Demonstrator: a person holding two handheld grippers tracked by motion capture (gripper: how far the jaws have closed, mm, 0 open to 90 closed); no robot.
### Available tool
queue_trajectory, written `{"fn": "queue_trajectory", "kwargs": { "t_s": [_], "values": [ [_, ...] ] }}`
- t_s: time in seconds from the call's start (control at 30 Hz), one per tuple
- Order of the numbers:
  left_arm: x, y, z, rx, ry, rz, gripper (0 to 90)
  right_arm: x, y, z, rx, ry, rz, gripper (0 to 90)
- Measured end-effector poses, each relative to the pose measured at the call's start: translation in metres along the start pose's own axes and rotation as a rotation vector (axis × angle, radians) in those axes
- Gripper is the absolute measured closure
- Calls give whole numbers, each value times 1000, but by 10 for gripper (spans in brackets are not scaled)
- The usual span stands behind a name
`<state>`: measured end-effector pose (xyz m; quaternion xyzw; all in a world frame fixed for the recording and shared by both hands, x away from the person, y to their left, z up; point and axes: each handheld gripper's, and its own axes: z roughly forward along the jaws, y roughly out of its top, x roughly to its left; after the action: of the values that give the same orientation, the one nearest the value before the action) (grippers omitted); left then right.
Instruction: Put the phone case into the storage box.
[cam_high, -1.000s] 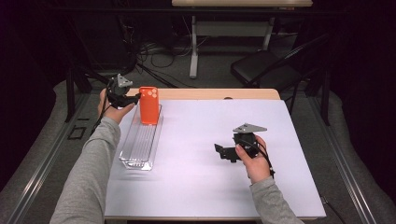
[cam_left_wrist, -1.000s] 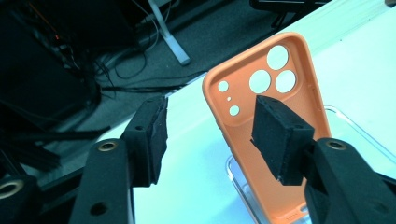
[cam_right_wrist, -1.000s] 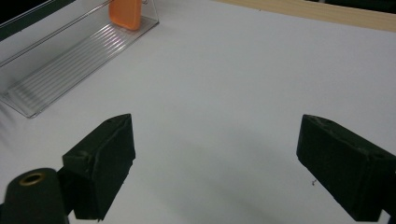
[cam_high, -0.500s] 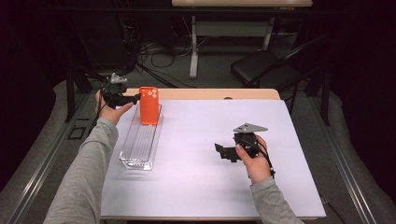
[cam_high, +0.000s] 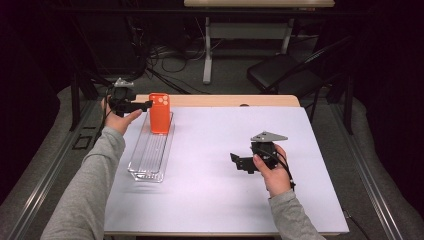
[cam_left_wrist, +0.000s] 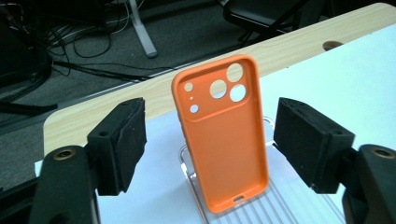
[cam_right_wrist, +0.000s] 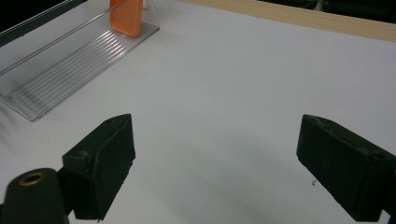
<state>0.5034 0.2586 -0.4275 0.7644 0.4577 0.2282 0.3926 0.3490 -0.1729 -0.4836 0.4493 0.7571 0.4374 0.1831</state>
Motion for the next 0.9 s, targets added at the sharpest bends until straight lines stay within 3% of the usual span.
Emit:
{"fn": "queue_trajectory", "kwargs": {
  "t_s": [0.3,0.63,0.77,0.9],
  "values": [
    [-7,4,-14,-25,-74,-15,251,1,2,-4,-8,-1,0,84],
    [-17,8,-34,-57,-100,-27,251,1,6,-11,-20,8,-5,43],
    [-19,9,-41,-50,-123,-33,250,1,7,-13,-32,9,-3,38],
    [-23,9,-49,-75,-165,-24,207,3,9,-15,-39,14,-7,19]
  ]
}}
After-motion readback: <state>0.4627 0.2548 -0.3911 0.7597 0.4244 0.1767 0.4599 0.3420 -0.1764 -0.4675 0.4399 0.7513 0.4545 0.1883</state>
